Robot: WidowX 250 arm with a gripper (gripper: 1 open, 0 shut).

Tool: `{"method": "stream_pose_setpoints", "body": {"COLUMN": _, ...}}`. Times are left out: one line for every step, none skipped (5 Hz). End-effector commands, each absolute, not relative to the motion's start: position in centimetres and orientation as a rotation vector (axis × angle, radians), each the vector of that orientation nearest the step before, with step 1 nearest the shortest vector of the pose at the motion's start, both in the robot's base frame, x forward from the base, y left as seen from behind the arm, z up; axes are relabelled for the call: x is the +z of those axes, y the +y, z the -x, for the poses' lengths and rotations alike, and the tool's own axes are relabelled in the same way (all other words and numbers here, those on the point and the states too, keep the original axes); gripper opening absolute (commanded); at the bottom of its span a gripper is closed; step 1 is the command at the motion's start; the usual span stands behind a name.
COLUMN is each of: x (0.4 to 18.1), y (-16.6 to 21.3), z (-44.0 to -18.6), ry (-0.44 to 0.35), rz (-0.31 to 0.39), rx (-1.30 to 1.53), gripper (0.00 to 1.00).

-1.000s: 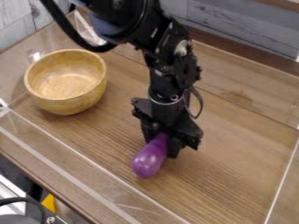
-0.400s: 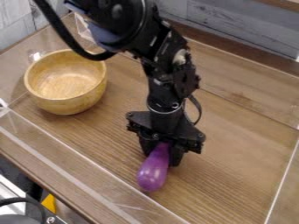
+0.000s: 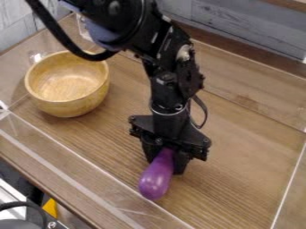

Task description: Remove the purple eggplant from inside the brown bowl and put it on the table

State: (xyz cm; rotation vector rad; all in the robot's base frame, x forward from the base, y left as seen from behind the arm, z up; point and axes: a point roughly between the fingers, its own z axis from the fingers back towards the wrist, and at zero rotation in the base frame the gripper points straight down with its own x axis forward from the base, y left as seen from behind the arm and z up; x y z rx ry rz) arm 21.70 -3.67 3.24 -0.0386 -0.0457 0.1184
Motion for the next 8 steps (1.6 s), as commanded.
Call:
{"method": "stream_pose_setpoints", "body": {"x": 4.9, "y": -4.2, "z": -23.5, "ry": -0.096, "rz": 0.067, "rx": 0.081, "gripper": 0.0}}
{"method": "stream_pose_setpoints", "body": {"x": 5.0, "y": -4.6, "z": -24.6, "ry": -0.097, "rz": 0.076, "rx": 0.057, "gripper": 0.0}}
{"method": "stream_pose_setpoints", "body": {"x": 4.3, "y": -4.9, "z": -25.5, "ry": -0.099, "rz": 0.077, "rx": 0.06, "gripper": 0.0}}
{"method": "stream_pose_setpoints", "body": {"x": 3.6, "y": -5.1, "z": -26.2, "ry": -0.099, "rz": 0.075, "rx": 0.061, "gripper": 0.0}}
{"method": "stream_pose_setpoints", "body": {"x": 3.5, "y": -4.9, "z": -26.5, "ry": -0.096, "rz": 0.074, "rx": 0.061, "gripper": 1.0}}
{"method": "stream_pose_setpoints", "body": {"x": 4.0, "y": -4.4, "z": -26.9, "ry": -0.094, "rz": 0.08, "rx": 0.071, "gripper": 1.0}}
{"method": "stream_pose_setpoints", "body": {"x": 4.5, "y": -4.2, "z": -27.5, "ry": -0.096, "rz": 0.079, "rx": 0.124, "gripper": 1.0}}
{"method": "stream_pose_setpoints", "body": {"x": 5.0, "y": -4.2, "z": -28.0, "ry": -0.1, "rz": 0.077, "rx": 0.174, "gripper": 1.0}}
